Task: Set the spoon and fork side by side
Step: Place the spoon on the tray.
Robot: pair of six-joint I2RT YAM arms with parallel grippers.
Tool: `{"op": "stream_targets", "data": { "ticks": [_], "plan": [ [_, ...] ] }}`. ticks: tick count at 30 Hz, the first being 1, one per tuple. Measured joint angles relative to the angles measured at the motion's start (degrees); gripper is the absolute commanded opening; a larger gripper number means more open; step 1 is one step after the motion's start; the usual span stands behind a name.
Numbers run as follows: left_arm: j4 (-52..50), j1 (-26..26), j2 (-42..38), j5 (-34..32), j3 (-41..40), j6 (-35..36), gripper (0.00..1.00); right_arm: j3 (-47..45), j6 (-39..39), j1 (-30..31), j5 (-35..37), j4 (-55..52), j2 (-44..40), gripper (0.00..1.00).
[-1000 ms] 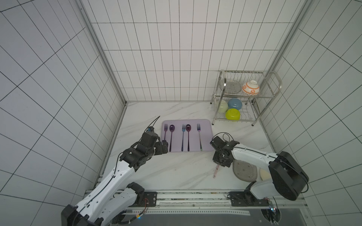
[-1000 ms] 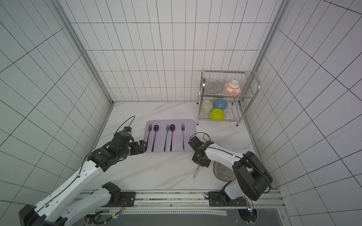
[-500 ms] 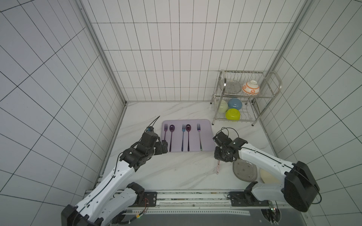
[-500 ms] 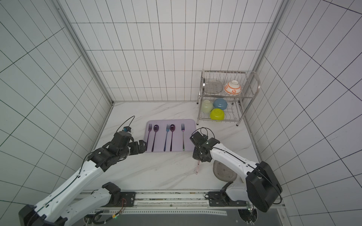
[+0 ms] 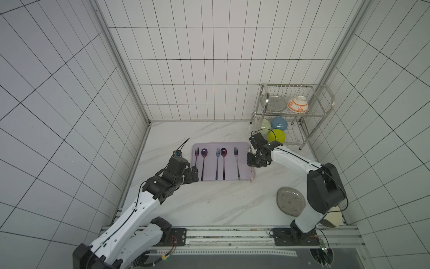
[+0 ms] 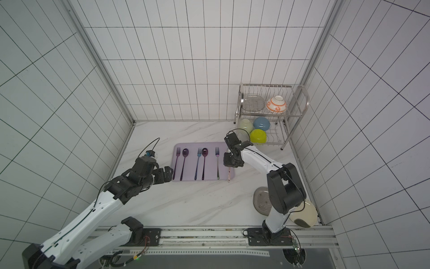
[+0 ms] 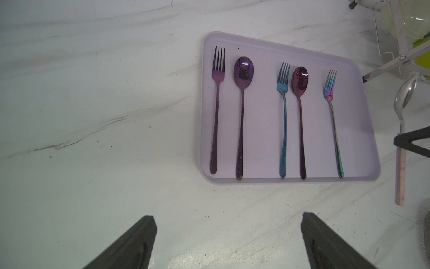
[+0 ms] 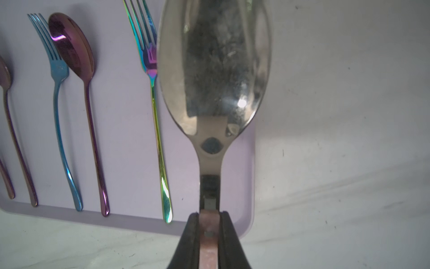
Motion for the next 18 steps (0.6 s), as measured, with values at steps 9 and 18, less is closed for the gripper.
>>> {"op": "stream_targets", "data": {
  "ticks": [9, 18],
  "plan": [
    [-0.4, 0.0, 0.3, -0.9, 0.0, 0.0, 0.99, 8.5, -3.7, -0.4, -3.0, 0.4, 10.7, 0.06],
    [-0.4, 0.0, 1.0, -1.1, 0.0, 0.0, 0.99, 9.0, -3.7, -0.5, -3.7, 1.4, 14.0, 0.07]
  ]
}}
